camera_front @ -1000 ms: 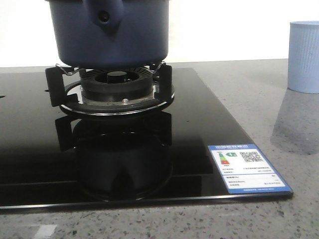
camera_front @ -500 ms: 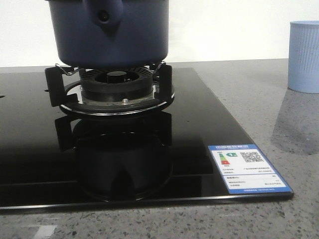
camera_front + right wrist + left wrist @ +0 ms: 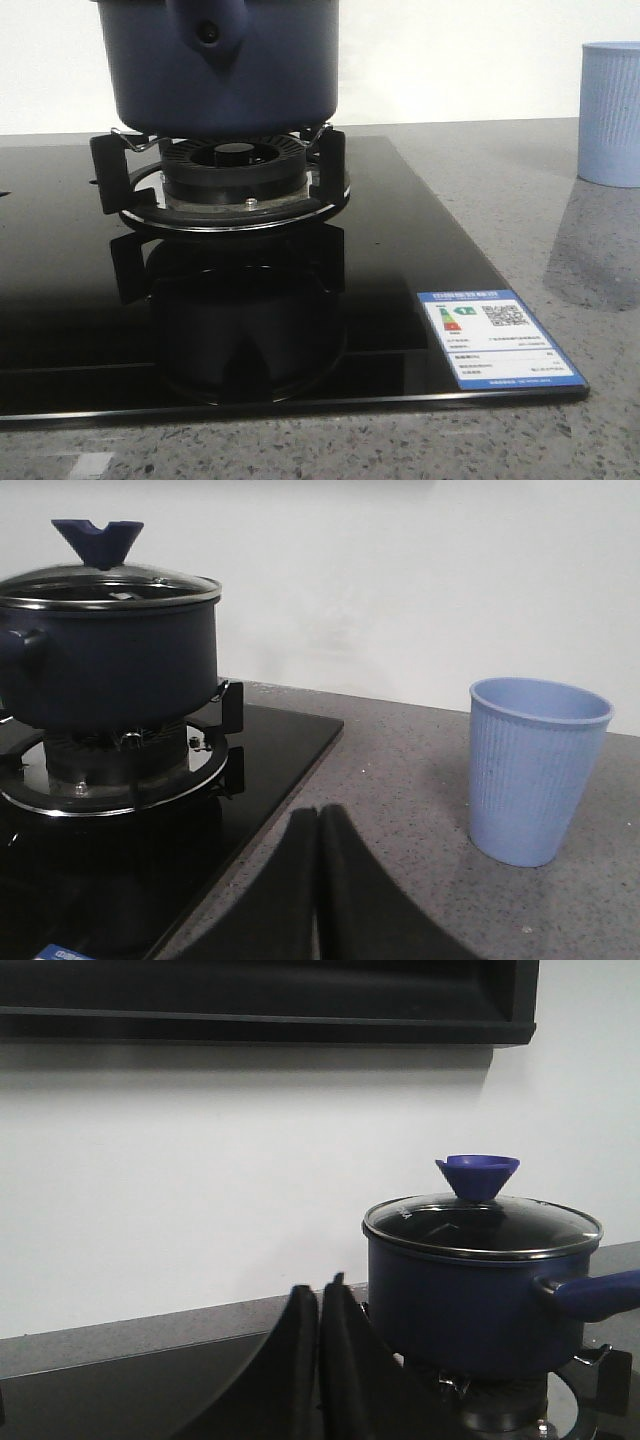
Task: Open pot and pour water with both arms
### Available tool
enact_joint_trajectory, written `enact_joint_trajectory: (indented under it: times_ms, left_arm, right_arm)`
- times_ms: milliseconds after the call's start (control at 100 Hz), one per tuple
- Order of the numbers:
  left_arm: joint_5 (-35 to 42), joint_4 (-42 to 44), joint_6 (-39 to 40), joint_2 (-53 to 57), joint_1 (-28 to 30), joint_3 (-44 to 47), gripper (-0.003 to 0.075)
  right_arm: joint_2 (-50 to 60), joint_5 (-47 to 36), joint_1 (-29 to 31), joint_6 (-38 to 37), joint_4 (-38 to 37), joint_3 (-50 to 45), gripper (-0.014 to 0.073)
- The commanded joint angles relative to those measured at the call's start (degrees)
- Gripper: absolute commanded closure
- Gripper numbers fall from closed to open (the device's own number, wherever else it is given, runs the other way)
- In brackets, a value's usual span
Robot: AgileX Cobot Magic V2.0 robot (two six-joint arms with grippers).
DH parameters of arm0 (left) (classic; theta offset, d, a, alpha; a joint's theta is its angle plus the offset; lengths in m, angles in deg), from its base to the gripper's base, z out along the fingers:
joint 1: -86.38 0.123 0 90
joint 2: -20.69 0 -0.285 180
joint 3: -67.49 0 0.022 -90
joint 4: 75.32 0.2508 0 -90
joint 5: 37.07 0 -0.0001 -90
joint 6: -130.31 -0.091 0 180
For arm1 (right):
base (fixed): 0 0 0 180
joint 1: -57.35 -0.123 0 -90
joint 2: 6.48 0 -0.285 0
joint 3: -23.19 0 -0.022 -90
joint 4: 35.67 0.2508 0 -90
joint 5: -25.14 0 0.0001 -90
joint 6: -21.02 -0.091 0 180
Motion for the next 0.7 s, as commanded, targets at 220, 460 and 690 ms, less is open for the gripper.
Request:
enact_joint_trajectory:
  times_ms: [220, 460, 690]
  left_arm:
    - [5.17, 44.03, 52.16, -0.63, 2.21, 1.66, 0.0741]
    - [8.36, 59.1, 61.15, 1.56, 3.75, 9.07, 0.0741]
    - [13.7, 61.14, 62.86, 3.4, 3.75, 15.99, 0.0741]
  right_arm:
    - [-0.48, 0.58, -0.06, 0.05, 1.38, 1.39, 0.0664]
    - [-0.48, 0.58, -0.06, 0.05, 1.38, 1.39, 0.0664]
    - [-0.48, 0.75, -0.06, 0.05, 1.38, 1.39, 0.0664]
